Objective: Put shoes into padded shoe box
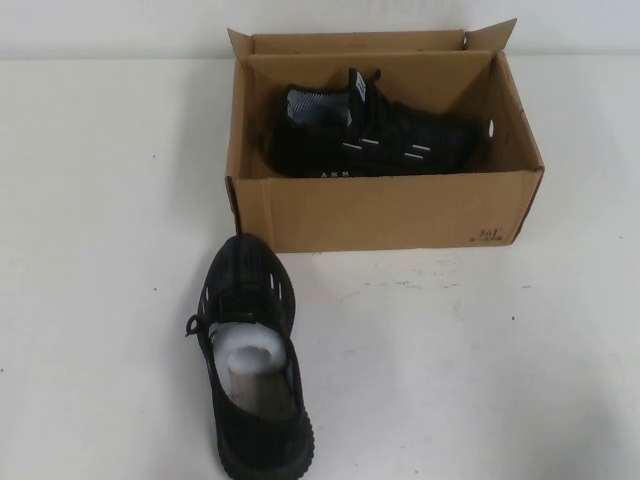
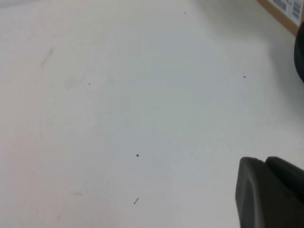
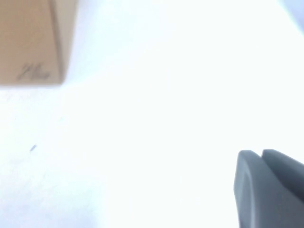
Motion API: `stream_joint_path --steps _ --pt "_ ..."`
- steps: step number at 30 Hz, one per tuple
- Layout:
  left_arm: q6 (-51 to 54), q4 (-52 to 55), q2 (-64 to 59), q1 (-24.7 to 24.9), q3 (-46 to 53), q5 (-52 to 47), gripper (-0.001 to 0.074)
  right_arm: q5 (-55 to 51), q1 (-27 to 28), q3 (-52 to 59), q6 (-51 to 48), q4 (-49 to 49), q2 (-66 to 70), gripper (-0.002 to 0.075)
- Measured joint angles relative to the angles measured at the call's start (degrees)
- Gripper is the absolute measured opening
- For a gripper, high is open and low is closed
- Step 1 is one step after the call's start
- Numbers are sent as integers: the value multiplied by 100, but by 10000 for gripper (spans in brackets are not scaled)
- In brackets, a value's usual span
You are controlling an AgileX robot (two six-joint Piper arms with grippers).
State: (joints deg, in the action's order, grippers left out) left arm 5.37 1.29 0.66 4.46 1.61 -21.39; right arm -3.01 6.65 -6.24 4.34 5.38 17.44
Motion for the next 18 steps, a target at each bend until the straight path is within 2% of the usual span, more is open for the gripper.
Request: stream_joint_path --steps 6,11,18 --pt "0 0 0 0 0 0 -4 359 106 761 0 23 -1383 -6" --pt "0 0 0 0 0 0 -4 -107 33 791 -53 115 -1979 -6" --pt "0 0 0 0 0 -5 -4 -947 -396 791 -64 332 -1964 -6"
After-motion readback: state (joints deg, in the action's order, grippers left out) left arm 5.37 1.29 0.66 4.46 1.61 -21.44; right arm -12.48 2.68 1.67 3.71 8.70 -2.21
